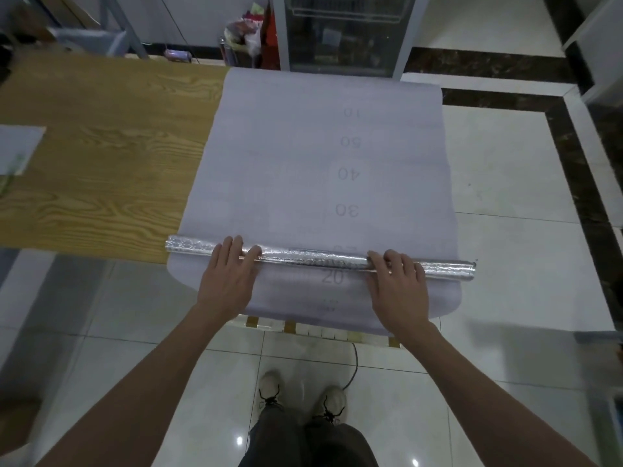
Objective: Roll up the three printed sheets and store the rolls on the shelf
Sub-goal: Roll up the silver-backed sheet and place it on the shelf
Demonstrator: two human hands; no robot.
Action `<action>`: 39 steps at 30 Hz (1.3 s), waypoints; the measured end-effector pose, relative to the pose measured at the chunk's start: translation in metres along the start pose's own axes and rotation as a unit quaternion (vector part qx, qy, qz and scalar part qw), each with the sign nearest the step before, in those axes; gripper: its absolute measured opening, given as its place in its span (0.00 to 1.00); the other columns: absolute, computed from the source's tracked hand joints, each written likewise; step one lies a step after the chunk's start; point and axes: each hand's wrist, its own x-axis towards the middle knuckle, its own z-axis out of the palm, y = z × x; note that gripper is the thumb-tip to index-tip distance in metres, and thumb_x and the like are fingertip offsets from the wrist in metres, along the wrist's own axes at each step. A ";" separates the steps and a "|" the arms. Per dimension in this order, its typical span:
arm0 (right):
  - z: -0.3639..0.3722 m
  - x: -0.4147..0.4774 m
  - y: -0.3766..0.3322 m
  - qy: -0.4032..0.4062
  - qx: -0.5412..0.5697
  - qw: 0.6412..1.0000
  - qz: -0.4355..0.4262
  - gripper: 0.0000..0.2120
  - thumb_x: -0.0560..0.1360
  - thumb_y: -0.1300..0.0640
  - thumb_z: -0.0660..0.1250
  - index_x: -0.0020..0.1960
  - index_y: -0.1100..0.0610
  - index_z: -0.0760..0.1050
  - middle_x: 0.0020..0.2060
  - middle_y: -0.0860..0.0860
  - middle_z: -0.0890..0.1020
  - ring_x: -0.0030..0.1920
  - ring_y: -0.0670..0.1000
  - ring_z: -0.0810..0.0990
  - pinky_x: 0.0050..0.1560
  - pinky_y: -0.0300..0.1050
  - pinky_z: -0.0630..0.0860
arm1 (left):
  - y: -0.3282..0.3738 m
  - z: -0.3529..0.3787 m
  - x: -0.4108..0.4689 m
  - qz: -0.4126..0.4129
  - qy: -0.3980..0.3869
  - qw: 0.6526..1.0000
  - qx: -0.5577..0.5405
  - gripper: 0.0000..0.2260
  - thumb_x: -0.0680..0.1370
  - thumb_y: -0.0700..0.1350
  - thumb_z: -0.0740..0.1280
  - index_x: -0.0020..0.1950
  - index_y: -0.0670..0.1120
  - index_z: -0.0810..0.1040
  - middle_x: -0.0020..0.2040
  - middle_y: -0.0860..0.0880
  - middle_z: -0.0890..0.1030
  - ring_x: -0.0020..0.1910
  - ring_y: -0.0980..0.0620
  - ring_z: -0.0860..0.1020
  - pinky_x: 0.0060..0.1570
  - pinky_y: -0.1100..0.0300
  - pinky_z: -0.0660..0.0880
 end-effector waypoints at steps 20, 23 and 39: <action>0.009 0.025 -0.024 -0.033 -0.031 0.996 0.079 0.20 0.80 0.49 0.60 0.66 0.58 0.73 0.62 0.57 0.75 0.63 0.62 0.74 0.62 0.56 0.69 | -0.003 0.005 0.035 0.006 -0.009 0.999 -0.040 0.21 0.83 0.49 0.53 0.73 0.43 0.69 0.70 0.36 0.71 0.71 0.35 0.67 0.70 0.39 0.62; 0.009 0.030 -0.026 -0.036 -0.017 0.995 0.094 0.21 0.79 0.48 0.60 0.67 0.57 0.72 0.62 0.56 0.77 0.66 0.61 0.74 0.64 0.54 0.67 | -0.003 0.008 0.038 0.014 -0.024 0.999 -0.038 0.23 0.83 0.51 0.50 0.74 0.42 0.67 0.71 0.35 0.70 0.71 0.33 0.66 0.72 0.37 0.60; 0.020 0.075 -0.006 0.003 -0.026 0.999 0.046 0.17 0.77 0.53 0.67 0.65 0.56 0.74 0.56 0.52 0.80 0.60 0.57 0.77 0.63 0.52 0.66 | -0.021 0.014 0.086 0.071 0.090 0.993 -0.030 0.11 0.82 0.45 0.63 0.62 0.42 0.75 0.52 0.43 0.78 0.50 0.42 0.77 0.59 0.47 0.70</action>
